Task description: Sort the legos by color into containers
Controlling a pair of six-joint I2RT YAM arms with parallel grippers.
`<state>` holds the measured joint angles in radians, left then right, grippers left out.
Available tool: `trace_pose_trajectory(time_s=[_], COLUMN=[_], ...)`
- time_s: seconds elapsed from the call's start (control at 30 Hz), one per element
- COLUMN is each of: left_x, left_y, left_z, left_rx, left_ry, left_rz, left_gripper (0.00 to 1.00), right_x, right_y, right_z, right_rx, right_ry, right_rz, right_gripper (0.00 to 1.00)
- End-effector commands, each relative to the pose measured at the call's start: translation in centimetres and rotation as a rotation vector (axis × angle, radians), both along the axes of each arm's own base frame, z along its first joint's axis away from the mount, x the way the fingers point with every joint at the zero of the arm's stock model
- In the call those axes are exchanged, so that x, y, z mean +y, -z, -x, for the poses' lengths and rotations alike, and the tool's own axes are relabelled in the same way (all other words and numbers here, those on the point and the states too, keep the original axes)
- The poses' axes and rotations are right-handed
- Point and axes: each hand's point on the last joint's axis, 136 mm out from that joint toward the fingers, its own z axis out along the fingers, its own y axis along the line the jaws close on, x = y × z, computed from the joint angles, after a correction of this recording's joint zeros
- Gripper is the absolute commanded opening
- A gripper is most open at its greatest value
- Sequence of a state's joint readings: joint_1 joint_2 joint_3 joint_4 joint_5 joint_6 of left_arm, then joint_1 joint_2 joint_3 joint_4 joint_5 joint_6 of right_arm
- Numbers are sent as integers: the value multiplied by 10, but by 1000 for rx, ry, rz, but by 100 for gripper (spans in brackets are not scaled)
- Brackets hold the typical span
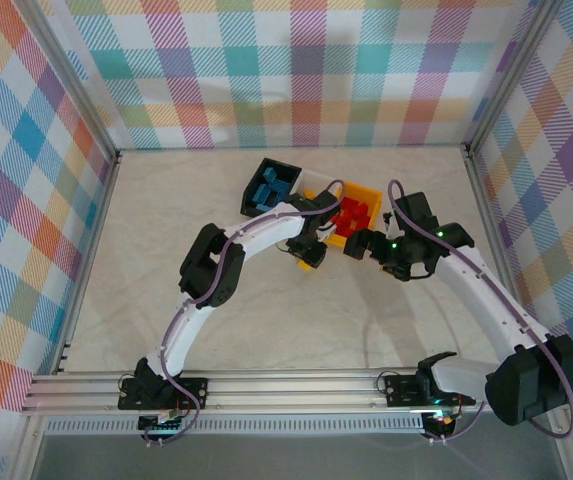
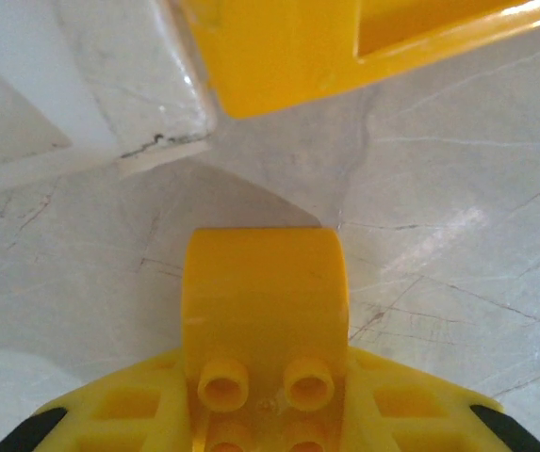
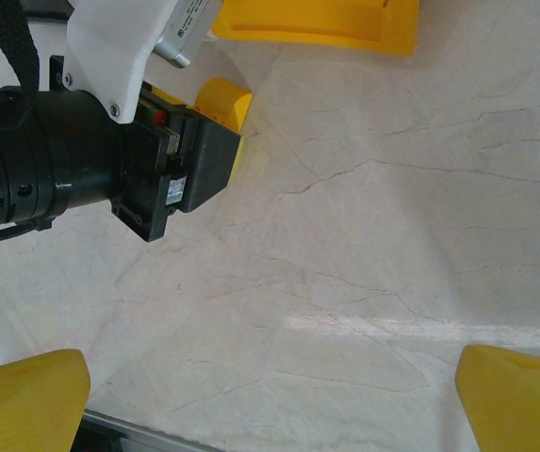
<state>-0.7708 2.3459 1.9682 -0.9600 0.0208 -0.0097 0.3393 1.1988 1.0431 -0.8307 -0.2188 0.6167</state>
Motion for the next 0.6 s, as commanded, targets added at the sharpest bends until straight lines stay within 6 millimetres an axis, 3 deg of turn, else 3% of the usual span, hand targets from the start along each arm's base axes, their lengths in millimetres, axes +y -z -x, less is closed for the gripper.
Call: trace_pose_trajectory(time_s=[0.0, 0.3, 0.4, 0.57], left_x=[-5, 10, 20, 30], left_y=[-10, -49, -72, -117], left_z=[12, 23, 11, -31], left_rx=[25, 26, 18, -36], left_ry=[-3, -137, -248, -410], left_rz=[34, 118, 193, 342], left_gripper=[29, 29, 29, 29], right_x=[2, 6, 7, 9], right_y=[-6, 2, 5, 8], right_z=[-6, -11, -14, -17], right_rx=[-8, 1, 1, 6], right_ry=[7, -7, -11, -16], right_rz=[-22, -19, -20, -31], right_gripper=[100, 100, 100, 100])
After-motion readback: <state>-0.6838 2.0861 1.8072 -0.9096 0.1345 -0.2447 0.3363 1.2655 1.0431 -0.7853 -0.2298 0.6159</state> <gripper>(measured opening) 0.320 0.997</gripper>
